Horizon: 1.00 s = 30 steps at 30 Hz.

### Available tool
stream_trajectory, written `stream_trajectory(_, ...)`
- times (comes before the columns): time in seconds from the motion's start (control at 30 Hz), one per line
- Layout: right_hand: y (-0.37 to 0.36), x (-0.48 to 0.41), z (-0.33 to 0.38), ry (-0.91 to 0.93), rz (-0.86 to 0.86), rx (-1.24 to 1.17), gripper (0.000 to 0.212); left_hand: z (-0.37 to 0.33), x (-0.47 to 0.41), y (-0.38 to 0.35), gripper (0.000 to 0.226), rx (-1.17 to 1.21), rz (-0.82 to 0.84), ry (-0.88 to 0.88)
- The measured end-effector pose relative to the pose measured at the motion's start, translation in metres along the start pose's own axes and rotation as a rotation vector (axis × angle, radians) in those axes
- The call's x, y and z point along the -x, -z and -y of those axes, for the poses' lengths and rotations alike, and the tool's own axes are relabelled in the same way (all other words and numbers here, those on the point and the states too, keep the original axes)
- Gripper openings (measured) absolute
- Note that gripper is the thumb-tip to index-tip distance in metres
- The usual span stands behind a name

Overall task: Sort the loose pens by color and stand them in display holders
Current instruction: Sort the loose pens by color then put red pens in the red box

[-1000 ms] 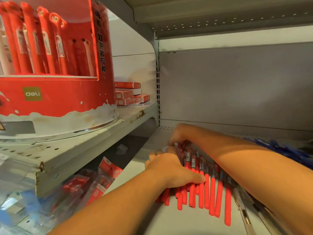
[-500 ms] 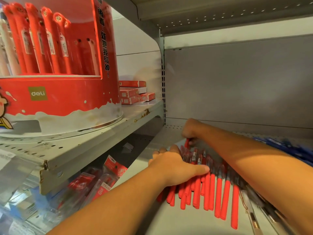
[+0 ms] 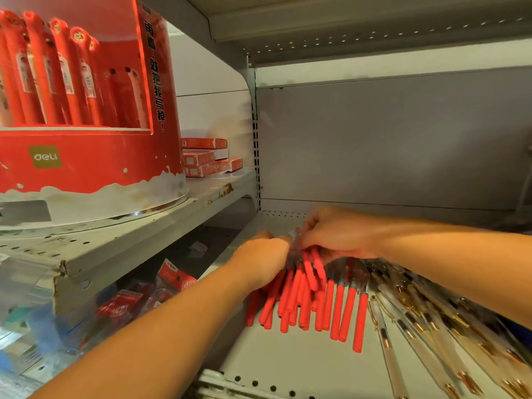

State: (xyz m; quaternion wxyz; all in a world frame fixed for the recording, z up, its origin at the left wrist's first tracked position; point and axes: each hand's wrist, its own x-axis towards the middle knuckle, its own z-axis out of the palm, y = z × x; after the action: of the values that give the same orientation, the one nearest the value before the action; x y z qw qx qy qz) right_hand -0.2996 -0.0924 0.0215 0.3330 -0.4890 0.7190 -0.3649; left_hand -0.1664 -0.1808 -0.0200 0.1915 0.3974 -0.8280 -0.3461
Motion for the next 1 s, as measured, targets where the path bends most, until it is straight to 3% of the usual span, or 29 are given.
stream_trajectory(0.07, -0.005, 0.013, -0.002, -0.016, 0.065, 0.005, 0.012, -0.001, 0.002, -0.002, 0.050, -0.081, 0.025, -0.034)
stream_trajectory(0.27, 0.026, 0.025, -0.007, -0.015, -0.009, 0.098, 0.023, -0.003, 0.013, -0.010, 0.095, -0.368, 0.093, -0.067)
stream_trajectory(0.4, 0.043, 0.011, -0.017, -0.071, -0.268, 0.541, 0.013, -0.008, 0.018, -0.017, 0.111, -0.461, 0.092, -0.039)
stream_trajectory(0.53, 0.038, 0.004, -0.028, -0.195, -0.288, 0.847, 0.018, -0.010, 0.021, -0.020, 0.090, -0.556, 0.088, -0.035)
stream_trajectory(0.63, 0.023, -0.005, -0.029, -0.230, -0.269, 0.966, 0.014, -0.009, 0.020, -0.019, 0.093, -0.532, 0.089, -0.031)
stream_trajectory(0.8, 0.010, -0.018, -0.023, -0.285, -0.268, 1.034, 0.011, -0.007, 0.021, -0.016, 0.101, -0.496, 0.065, -0.041)
stream_trajectory(0.87, 0.012, -0.020, -0.025, -0.279, -0.305, 0.942, 0.011, -0.008, 0.022, -0.013, 0.097, -0.394, 0.068, -0.038)
stream_trajectory(1.0, 0.024, -0.013, -0.025, -0.218, -0.336, 0.651, 0.009, -0.009, 0.025, 0.000, 0.035, -0.183, 0.097, -0.066)
